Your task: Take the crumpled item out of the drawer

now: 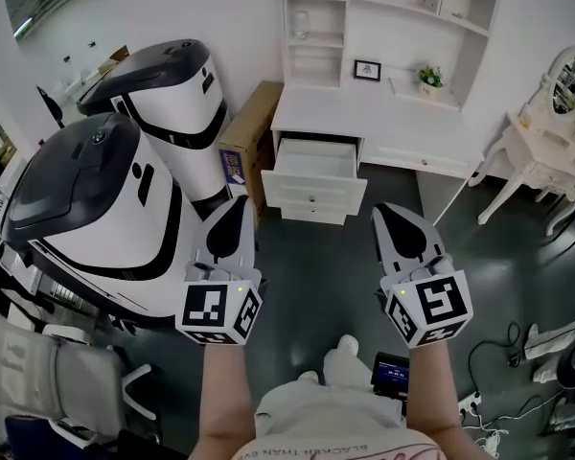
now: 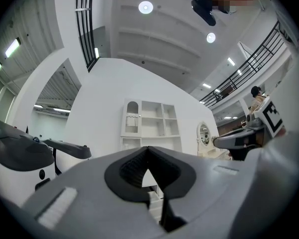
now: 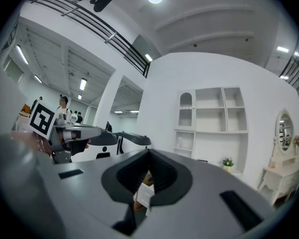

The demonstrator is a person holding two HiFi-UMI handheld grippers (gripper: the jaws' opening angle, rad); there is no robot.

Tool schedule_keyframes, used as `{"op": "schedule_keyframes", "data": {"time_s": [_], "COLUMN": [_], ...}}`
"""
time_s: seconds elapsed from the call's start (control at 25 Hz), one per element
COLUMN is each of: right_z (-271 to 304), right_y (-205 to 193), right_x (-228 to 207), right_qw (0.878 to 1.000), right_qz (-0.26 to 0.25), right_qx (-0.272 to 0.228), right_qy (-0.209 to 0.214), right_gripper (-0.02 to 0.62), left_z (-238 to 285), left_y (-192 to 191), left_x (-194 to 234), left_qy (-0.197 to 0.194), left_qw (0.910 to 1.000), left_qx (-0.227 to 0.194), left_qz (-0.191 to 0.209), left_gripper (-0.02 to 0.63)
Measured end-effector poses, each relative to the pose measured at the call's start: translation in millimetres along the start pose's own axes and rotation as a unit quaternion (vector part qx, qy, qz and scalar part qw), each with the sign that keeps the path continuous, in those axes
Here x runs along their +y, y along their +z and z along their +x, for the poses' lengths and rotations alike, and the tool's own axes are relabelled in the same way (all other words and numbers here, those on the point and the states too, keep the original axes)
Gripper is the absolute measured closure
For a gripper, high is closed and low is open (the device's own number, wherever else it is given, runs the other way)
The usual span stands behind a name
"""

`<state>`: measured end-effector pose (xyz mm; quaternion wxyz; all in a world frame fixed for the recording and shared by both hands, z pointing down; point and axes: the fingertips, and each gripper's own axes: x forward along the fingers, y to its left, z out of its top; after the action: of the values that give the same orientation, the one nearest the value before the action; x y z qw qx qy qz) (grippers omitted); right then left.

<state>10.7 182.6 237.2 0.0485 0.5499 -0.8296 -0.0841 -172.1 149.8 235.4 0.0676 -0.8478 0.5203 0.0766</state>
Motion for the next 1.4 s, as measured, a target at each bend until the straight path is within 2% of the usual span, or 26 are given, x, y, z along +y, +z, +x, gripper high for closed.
{"op": "schedule_keyframes", "data": {"time_s": [0.32, 0.64, 1.08, 1.4], "right_z": [53.7, 118.4, 224.9, 284.9], "right_y": [-13.2, -34.8, -61.7, -90.7], "right_x": [-28.4, -83.4, -188.1, -227.2], "right_qw": [1.000, 1.000, 0.999, 0.997], "right_qz": [0.004, 0.015, 0.026, 0.039], "right_qx": [0.000, 0.003, 0.014, 0.034], "right_qy": [0.005, 0.013, 0.038, 0.063], "right_gripper": [0.589, 0.589, 0.589, 0.589], "left_z": [45.8, 122.3, 249.5, 306.6], "left_y": [-20.5, -46.8, -70.7, -88.2], "left_x": [23.6, 37.1, 64.1, 71.7], "left_qy": [0.005, 0.016, 0.069, 0.088], "left_qw": [1.0000, 0.9997, 0.9973, 0.9951], "left_qx": [0.008, 0.019, 0.023, 0.042], "left_qz": [0.003, 0.003, 0.003, 0.018], "left_gripper": [0.597, 0.597, 0.597, 0.597]}}
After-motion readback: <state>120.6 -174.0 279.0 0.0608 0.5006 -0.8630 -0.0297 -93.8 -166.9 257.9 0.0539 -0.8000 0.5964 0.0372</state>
